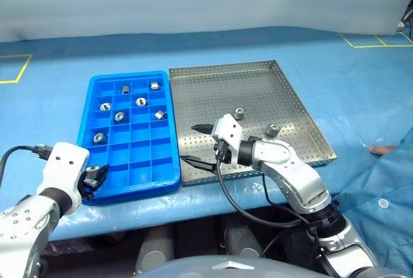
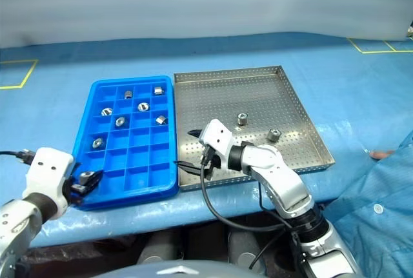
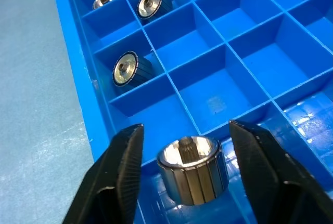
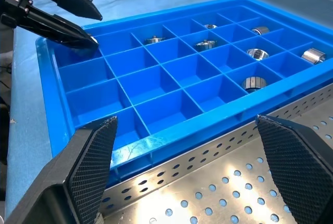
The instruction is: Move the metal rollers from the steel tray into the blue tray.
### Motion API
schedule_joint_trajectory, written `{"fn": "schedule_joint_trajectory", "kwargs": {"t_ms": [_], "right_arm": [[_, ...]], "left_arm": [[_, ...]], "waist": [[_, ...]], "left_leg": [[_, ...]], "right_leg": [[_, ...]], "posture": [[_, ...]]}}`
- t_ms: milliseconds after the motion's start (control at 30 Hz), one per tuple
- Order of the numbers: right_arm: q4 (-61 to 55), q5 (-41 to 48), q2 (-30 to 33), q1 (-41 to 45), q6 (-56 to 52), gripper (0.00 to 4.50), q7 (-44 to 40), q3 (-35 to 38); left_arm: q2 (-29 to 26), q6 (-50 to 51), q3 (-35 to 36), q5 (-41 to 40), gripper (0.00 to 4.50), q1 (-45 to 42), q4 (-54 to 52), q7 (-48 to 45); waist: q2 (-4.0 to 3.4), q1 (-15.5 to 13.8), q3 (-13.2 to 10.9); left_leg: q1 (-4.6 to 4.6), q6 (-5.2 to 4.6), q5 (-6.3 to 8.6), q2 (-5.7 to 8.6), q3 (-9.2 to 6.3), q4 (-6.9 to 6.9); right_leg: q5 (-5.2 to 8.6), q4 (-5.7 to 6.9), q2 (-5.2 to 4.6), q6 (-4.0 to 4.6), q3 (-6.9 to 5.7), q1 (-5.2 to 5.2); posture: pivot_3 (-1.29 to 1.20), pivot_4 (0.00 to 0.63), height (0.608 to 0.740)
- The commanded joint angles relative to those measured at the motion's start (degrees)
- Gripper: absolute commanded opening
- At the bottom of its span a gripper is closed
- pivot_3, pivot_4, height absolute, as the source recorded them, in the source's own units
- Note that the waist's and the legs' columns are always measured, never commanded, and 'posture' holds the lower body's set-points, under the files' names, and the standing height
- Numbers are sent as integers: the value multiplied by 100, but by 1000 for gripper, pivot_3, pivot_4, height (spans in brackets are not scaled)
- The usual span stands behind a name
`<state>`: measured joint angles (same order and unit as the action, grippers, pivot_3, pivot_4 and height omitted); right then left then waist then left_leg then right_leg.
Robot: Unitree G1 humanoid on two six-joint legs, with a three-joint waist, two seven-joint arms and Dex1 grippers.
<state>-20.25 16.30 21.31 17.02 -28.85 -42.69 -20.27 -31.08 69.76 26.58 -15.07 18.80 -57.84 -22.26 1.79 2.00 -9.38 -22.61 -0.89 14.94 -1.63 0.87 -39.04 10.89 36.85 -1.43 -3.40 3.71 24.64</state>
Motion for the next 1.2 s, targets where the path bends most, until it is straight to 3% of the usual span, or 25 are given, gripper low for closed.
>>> {"fn": "schedule_joint_trajectory", "kwargs": {"t_ms": [33,200,400,500,600,833,1200], "right_arm": [[-226,37,-16,46,55,4500,59,146],[-208,-220,76,35,-25,4500,522,463],[-224,-698,602,13,-107,4500,753,624],[-380,-826,801,-93,-167,4500,845,749],[-565,-856,849,-279,-239,4500,946,819],[-1066,-922,852,-826,-461,4500,1215,1034],[-1201,-970,790,-948,-540,4500,1355,1027]], "left_arm": [[14,-102,162,-395,3662,-256,-216,84],[151,-672,-12,-1070,3662,-1012,-216,-62],[532,-1393,-1741,-1095,3662,-2700,902,-162],[557,-1870,-2941,-657,3662,-3555,2108,-395],[571,-2244,-3623,-386,3662,-4028,3063,-650],[784,-2825,-4149,-122,3662,-4471,4576,-1091],[1154,-3103,-4500,229,3662,-4808,5634,-1366]], "waist": [[0,-1,0],[-1,0,-1],[1,-48,4],[1,28,2],[0,124,3],[-1,499,2],[-1,865,2]], "left_leg": [[-1,0,0,-1,0,0],[-2,0,0,1,3,0],[-2,0,-1,35,25,-6],[-5,0,0,35,28,-1],[-9,-1,0,33,27,2],[-23,-14,11,33,30,3],[-19,-14,10,36,25,-3]], "right_leg": [[0,0,0,0,0,0],[0,-2,0,0,0,1],[-2,-5,0,0,0,-10],[-2,-5,7,1,6,-5],[-2,-10,13,1,11,-2],[1,-10,12,-3,19,10],[-1,-7,11,-15,23,3]], "posture": [[18,150,740],[1,150,740],[-52,150,740],[-107,150,740],[-160,150,740],[-243,150,740],[-266,150,740]]}}
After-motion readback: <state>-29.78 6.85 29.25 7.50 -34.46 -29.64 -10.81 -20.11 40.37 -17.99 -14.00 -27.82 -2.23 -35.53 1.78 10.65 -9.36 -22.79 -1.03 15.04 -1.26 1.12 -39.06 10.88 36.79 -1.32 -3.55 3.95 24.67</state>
